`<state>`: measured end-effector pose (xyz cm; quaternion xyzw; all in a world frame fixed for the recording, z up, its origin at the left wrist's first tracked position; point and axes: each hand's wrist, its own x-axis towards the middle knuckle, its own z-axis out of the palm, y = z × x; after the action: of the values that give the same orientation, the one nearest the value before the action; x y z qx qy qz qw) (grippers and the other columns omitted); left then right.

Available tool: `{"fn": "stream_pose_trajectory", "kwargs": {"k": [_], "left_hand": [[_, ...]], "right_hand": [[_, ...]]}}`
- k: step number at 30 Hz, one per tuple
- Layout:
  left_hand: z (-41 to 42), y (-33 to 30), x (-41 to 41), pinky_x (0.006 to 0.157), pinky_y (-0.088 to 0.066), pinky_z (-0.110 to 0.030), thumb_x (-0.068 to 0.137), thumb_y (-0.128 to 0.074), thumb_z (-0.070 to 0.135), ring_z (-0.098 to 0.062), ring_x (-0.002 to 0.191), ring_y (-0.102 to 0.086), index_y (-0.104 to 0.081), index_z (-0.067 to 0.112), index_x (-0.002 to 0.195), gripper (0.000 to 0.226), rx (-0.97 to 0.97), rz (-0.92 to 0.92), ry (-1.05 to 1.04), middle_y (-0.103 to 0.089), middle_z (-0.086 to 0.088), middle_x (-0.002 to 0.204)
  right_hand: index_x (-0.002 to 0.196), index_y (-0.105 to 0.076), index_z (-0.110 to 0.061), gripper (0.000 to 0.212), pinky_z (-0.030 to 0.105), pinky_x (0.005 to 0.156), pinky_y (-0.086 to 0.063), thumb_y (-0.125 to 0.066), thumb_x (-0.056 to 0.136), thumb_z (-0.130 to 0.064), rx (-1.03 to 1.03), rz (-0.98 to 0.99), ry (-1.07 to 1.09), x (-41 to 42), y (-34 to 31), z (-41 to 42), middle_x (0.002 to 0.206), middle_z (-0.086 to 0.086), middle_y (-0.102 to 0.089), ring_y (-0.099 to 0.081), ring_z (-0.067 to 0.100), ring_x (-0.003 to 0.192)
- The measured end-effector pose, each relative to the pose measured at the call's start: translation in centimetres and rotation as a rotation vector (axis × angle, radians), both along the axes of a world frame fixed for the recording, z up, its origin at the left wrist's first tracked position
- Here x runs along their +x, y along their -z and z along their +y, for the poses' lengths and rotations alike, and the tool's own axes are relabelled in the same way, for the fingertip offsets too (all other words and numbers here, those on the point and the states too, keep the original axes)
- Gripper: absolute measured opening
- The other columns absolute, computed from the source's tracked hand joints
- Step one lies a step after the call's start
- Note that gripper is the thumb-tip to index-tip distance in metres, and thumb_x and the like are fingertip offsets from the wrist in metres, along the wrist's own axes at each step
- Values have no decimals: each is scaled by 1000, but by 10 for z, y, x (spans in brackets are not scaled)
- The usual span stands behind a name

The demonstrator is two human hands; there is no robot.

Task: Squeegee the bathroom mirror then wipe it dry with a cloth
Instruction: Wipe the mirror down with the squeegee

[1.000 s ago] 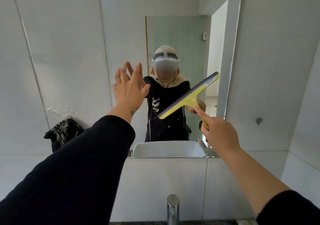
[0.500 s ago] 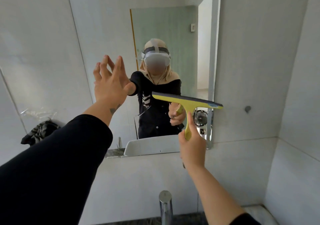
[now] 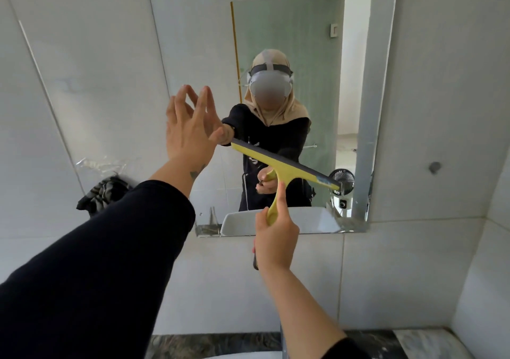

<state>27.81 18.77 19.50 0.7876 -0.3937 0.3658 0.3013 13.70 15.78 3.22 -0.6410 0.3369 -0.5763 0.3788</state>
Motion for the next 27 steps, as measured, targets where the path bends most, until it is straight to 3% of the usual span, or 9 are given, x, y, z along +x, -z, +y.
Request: {"fn": "stream_pose_trajectory", "kwargs": {"k": [7,11,16,22,27], "left_hand": [[0,13,5,113,-28,-52,87,-60,42,-31,144,0,-9,36,148,80,-20,36,35,0,-6,157],[0,14,3,114,-24,-49,87,-61,40,-31,144,-1,-9,34,148,81,-22,23,17,-2,-6,158],[-2,19,4,114,-24,-50,85,-63,44,-31,144,-2,-8,36,149,84,-17,17,-11,-2,-5,158],[-2,28,5,113,-26,-51,84,-62,48,-34,143,-2,-5,35,149,87,-11,58,-16,-1,-8,158],[-3,35,-5,115,-20,-52,84,-59,52,-35,144,-1,-3,32,150,89,-13,77,-14,3,-10,158]], "right_hand": [[147,-24,-43,64,37,50,-57,-48,95,-15,-41,-12,-33,17,5,14,59,5,-58,-58,22,49],[150,-28,-31,63,18,53,-40,-53,96,-13,-162,111,-70,23,8,27,59,-3,-49,-42,4,50],[150,-22,-36,64,11,55,-31,-51,97,-14,-230,287,-122,21,9,30,62,-6,-43,-43,8,56],[151,-8,-39,68,28,60,-33,-46,99,-16,-434,698,-110,4,3,20,74,2,-47,-45,18,64],[151,-4,-39,79,31,51,-33,-45,96,-1,-644,1058,-22,-27,-20,0,70,3,-41,-41,18,58]]}}
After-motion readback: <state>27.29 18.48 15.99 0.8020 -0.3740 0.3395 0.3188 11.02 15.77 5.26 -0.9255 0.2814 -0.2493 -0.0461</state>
